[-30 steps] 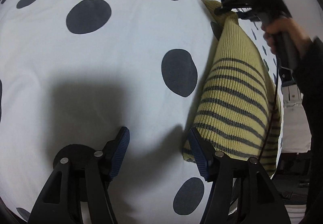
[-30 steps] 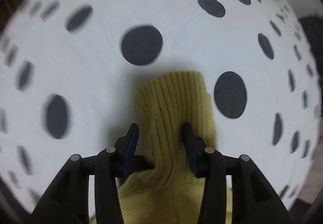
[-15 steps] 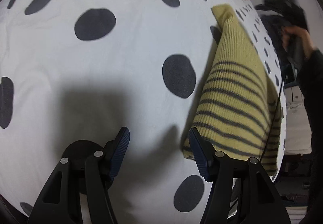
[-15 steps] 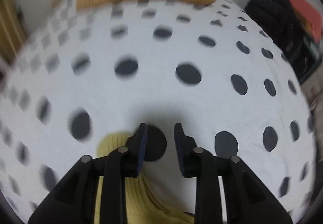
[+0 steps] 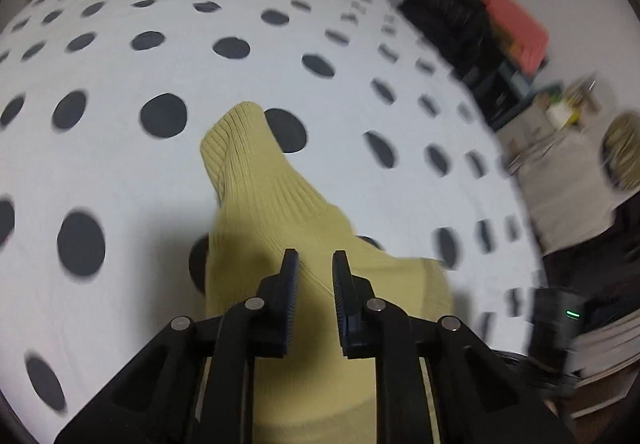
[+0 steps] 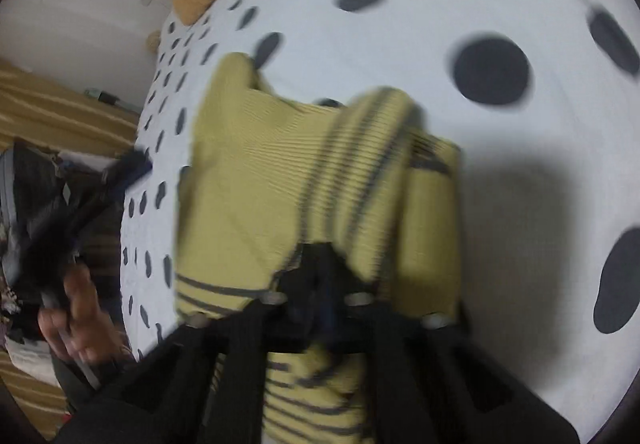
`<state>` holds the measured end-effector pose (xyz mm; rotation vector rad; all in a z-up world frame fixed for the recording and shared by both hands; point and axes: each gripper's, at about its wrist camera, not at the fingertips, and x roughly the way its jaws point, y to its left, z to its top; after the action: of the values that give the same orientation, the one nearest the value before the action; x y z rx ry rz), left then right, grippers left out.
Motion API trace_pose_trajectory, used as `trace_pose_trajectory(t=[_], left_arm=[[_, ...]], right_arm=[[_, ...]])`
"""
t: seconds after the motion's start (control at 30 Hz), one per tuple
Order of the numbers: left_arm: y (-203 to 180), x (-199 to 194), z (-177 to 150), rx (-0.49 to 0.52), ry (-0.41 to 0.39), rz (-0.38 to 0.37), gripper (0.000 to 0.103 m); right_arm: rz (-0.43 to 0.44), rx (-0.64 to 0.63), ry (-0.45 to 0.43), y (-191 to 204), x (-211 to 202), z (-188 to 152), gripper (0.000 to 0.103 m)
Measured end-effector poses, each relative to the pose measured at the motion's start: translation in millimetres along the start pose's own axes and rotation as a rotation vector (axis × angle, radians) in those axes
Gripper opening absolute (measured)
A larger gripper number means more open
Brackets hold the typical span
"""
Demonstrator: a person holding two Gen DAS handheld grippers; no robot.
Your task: Fold large clothes
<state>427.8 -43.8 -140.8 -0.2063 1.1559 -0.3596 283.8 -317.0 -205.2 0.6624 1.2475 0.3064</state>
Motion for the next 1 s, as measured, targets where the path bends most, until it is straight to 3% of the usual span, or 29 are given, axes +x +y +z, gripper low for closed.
trace_pose_trajectory(t=[0.03,0.07,0.17,0.2,0.27,0.3,0.33,0.4,0.47,0.5,0.57,0.6,0.67,0.73,0.77,0.87,1.0], left_arm=[[1.8,26.5,12.4,0.020,0.040,0.092,0.016],[10.2,47.1,21.8,0.024,0.075,0.148,0.003],[50.5,83.6,49.8,-0.034,0.130,0.306,0.002],[61.2,77.8,61.7,-0.069,0.109,0.347,0.002],[72.2,34.3,82.6,-0.082,-0.063,0.528,0.001],[76.9,13.9,86.6,-0.096,-0.118,0.525,0.001],[84.5,-11.5,87.0,-0.134,-0.154,0.465,0.001],[88.7,-40.7,74.5,-0.156,-0.134,0.358,0.001],[74.9,-60.6,36.8,-0.114,-0.085,0.302,0.005],[65.3,-68.4,8.6,-0.091,-0.059,0.272,0.011],[45.7,-62.4,-52.9,-0.051,0.004,0.203,0.045],[37.2,-58.4,-88.2,-0.040,0.036,0.171,0.046],[25.7,-44.3,-143.5,0.001,0.102,0.191,0.046],[19.7,-35.5,-189.2,0.046,0.098,0.282,0.048],[21.1,-29.4,-205.2,0.044,0.136,0.321,0.048],[18.3,-48.7,-225.7,0.012,0.100,0.365,0.047],[-4.0,-75.8,-232.9,0.001,0.044,0.379,0.046]], right_arm=[[0.052,0.044,-0.013,-13.6,-0.7,0.3,0.000],[0.070,0.063,-0.019,-18.6,-1.9,1.8,0.000],[0.015,0.004,-0.044,-9.3,-3.7,7.0,0.000],[-0.005,-0.020,-0.049,-4.3,-3.6,7.6,0.000],[-0.041,-0.035,-0.082,1.9,-10.0,9.8,0.000],[-0.051,-0.035,-0.094,3.7,-13.9,10.2,0.000],[-0.054,-0.040,-0.113,7.1,-21.8,9.2,0.000],[-0.046,-0.068,-0.139,17.9,-34.2,2.0,0.002],[0.000,-0.097,-0.156,33.8,-49.3,-13.6,0.002],[0.024,-0.112,-0.156,41.2,-54.5,-22.9,0.002],[0.051,-0.123,-0.137,48.9,-58.1,-43.6,0.002],[0.068,-0.121,-0.116,50.6,-55.1,-52.8,0.002],[0.020,-0.123,-0.059,45.6,-41.0,-70.8,0.002],[-0.217,-0.149,-0.017,27.7,-20.2,-83.9,0.000],[-0.244,-0.133,-0.007,16.4,-16.2,-88.6,0.000],[-0.305,-0.069,-0.031,8.0,-31.9,-101.9,0.000],[-0.428,-0.215,-0.100,64.0,-50.8,-123.2,0.008]])
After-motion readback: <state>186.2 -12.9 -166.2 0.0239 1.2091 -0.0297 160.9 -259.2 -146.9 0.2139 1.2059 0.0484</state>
